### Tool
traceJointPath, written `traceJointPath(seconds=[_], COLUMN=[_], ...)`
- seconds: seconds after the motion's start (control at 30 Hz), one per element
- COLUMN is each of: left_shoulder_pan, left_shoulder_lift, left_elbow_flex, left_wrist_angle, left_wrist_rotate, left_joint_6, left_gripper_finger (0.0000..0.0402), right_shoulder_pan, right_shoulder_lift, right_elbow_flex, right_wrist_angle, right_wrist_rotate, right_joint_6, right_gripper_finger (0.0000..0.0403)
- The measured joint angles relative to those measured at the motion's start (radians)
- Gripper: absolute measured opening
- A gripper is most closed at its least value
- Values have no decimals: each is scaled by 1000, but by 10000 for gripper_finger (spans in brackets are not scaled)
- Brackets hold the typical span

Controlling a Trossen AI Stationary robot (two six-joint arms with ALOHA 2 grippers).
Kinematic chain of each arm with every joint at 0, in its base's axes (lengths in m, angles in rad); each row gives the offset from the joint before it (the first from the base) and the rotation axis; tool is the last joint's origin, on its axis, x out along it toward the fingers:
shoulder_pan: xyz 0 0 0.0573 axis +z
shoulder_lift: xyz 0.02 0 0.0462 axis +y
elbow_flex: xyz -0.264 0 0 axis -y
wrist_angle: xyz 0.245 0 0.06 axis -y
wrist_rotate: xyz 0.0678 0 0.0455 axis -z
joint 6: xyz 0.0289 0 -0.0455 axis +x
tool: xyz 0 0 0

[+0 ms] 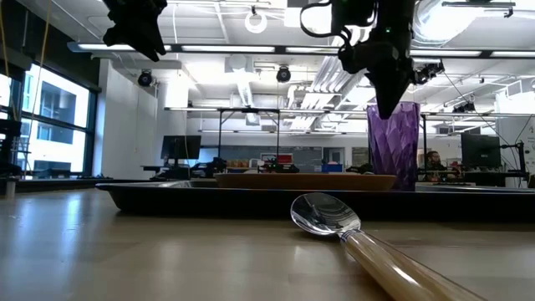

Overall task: Pick and place plate/cup/fork/spoon on tray
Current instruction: Put the purple cup on the black tray to the top right of the orange plate, then adjust the orange plate

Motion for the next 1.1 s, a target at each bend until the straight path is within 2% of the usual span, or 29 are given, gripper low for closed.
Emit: traceJointPath(seconds=[0.47,0.77,1.1], left_shoulder_pan=[0,0,0], left_shoulder_lift=[0,0,0], left_elbow_flex=[0,0,0], left_wrist_angle=[0,0,0], left_wrist_rotate=[0,0,0], left_joint_6=[0,0,1], left_gripper_finger=[117,117,117], right_shoulder_pan=[0,0,39], right_shoulder_lift=[0,0,0], right_elbow_flex=[35,142,326], right_wrist_angle=[-2,-64,-121], right_wrist_rotate=[34,35,24], right_joint_6=[0,17,143], right_gripper_finger=[100,106,106])
